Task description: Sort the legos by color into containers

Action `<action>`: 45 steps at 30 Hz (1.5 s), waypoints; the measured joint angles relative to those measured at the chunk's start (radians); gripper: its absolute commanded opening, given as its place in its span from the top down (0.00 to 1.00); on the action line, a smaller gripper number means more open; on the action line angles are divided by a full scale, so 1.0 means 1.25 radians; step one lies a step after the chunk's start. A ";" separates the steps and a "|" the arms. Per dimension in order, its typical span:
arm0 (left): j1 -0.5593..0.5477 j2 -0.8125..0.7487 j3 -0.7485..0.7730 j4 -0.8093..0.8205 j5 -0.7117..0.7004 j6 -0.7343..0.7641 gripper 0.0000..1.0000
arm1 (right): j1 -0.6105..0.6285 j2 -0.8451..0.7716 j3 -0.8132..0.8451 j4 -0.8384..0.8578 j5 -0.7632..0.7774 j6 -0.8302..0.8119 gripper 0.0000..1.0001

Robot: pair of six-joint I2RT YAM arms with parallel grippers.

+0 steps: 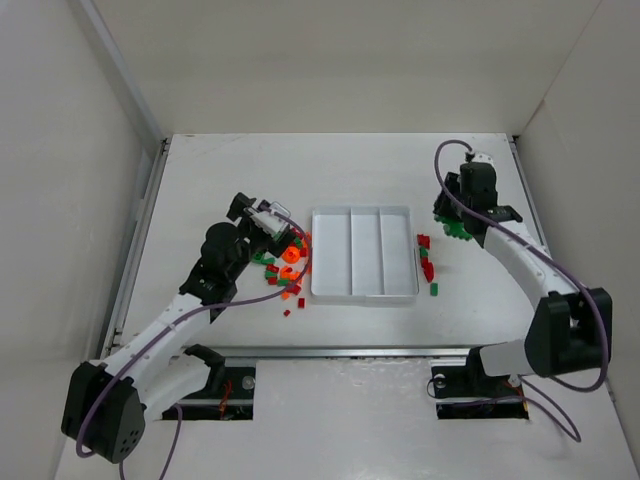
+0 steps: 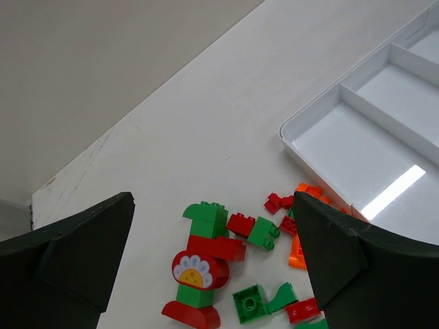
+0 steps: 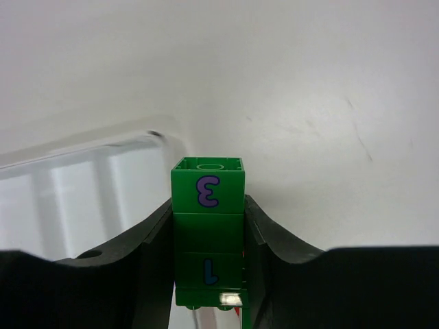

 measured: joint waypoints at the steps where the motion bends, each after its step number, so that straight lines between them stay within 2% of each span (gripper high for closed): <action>1: 0.000 0.009 0.005 -0.002 0.009 -0.005 0.00 | 0.010 -0.020 0.002 0.023 -0.024 -0.026 1.00; 7: 0.000 0.093 0.094 -0.006 0.085 -0.056 0.00 | 0.117 -0.089 0.013 0.228 -0.241 -0.121 1.00; 9: 0.000 0.120 0.136 -0.007 0.124 -0.085 0.00 | 0.154 -0.087 0.013 0.316 -0.309 -0.122 1.00; 10: 0.000 0.131 0.156 -0.006 0.142 -0.098 0.00 | 0.179 -0.085 0.010 0.402 -0.350 -0.120 1.00; 11: 0.000 0.138 0.172 -0.005 0.159 -0.109 0.00 | 0.183 -0.085 0.010 0.417 -0.358 -0.119 1.00; 16: -0.015 0.157 0.235 -0.005 0.234 -0.177 0.00 | 0.266 -0.068 -0.015 0.715 -0.386 -0.027 1.00; 19: -0.033 0.166 0.265 -0.002 0.254 -0.228 0.00 | 0.318 -0.046 -0.042 0.860 -0.354 0.029 1.00; 22: -0.052 0.177 0.282 0.009 0.265 -0.284 0.00 | 0.373 -0.010 -0.049 0.941 -0.298 0.073 1.00; 27: -0.069 0.203 0.305 0.031 0.267 -0.373 0.00 | 0.432 0.036 -0.049 0.974 -0.214 0.108 1.00; 30: -0.069 0.204 0.310 0.042 0.269 -0.416 0.09 | 0.443 0.037 -0.049 0.976 -0.160 0.121 1.00; 34: -0.068 0.206 0.316 0.049 0.276 -0.463 0.15 | 0.446 0.037 -0.048 0.981 -0.110 0.131 1.00; 45: -0.068 0.231 0.334 0.062 0.274 -0.509 0.16 | 0.492 0.037 -0.045 0.972 -0.033 0.139 1.00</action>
